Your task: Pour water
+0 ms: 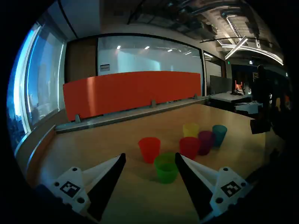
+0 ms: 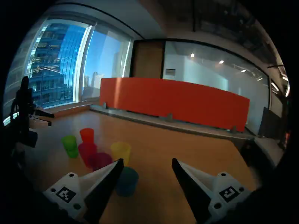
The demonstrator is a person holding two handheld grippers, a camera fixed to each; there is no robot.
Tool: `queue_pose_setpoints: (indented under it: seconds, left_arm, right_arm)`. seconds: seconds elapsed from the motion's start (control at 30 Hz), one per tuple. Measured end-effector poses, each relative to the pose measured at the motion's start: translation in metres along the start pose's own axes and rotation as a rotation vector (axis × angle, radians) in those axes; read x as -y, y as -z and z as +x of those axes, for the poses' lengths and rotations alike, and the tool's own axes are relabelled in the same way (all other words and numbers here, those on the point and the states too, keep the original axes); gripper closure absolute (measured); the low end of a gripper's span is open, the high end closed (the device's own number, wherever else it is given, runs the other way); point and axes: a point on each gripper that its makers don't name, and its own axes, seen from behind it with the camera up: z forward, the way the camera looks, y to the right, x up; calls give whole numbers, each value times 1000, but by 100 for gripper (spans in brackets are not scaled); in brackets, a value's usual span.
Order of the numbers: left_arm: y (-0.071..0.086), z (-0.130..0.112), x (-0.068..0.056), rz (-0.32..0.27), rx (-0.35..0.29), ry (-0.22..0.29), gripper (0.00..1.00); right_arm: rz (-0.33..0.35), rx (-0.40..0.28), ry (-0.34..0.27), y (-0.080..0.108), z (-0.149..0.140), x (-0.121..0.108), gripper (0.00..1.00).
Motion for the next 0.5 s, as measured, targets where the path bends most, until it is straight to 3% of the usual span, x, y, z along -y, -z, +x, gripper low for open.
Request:
queue_pose_setpoints:
  seconds: [0.2, 0.5]
  left_arm:
    - [1, 7, 10, 48, -39, 2, 2]
    - [4, 25, 34, 135, -130, 36, 2]
  right_arm:
    - [-81, -60, 2, -2, 9, -13, 0]
    - [-132, -119, -27, -7, 14, -16, 0]
